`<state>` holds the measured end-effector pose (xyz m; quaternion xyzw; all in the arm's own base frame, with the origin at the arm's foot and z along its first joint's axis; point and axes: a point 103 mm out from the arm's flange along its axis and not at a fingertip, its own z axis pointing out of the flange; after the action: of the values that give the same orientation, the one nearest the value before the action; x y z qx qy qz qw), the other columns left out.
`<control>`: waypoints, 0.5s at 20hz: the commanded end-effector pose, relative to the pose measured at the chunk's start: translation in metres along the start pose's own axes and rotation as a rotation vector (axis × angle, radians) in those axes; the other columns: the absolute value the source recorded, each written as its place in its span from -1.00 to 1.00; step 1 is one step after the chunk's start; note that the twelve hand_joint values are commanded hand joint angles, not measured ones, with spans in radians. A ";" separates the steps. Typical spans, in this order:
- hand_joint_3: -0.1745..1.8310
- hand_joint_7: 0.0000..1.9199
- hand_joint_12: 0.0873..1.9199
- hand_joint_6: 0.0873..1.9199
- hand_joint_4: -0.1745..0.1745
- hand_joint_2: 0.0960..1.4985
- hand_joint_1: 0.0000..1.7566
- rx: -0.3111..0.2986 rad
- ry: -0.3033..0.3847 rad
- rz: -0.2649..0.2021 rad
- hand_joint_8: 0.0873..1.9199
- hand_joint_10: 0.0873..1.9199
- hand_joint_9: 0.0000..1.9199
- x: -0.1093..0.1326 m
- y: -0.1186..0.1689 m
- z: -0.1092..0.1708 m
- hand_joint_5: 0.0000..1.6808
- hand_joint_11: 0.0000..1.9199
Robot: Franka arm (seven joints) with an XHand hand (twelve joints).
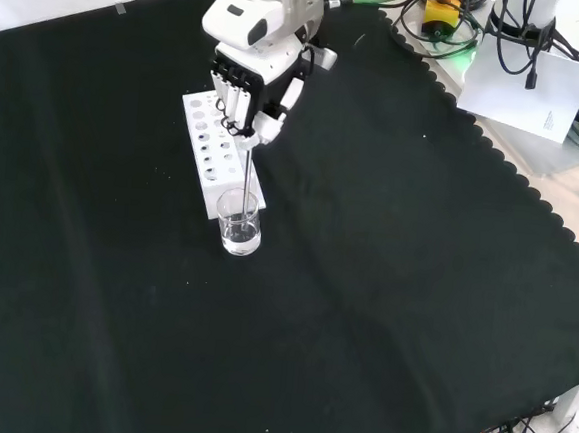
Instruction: Put the glass rod back on the white test tube rack.
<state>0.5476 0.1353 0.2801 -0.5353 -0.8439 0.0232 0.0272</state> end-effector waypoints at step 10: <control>-0.87 0.30 -0.54 -0.61 -1.00 0.35 0.50 -0.044 0.013 0.017 -0.16 -0.12 0.60 -0.004 -0.009 -0.031 0.37 0.70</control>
<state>0.5467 0.1336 0.2984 -0.5374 -0.8430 0.0086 0.0213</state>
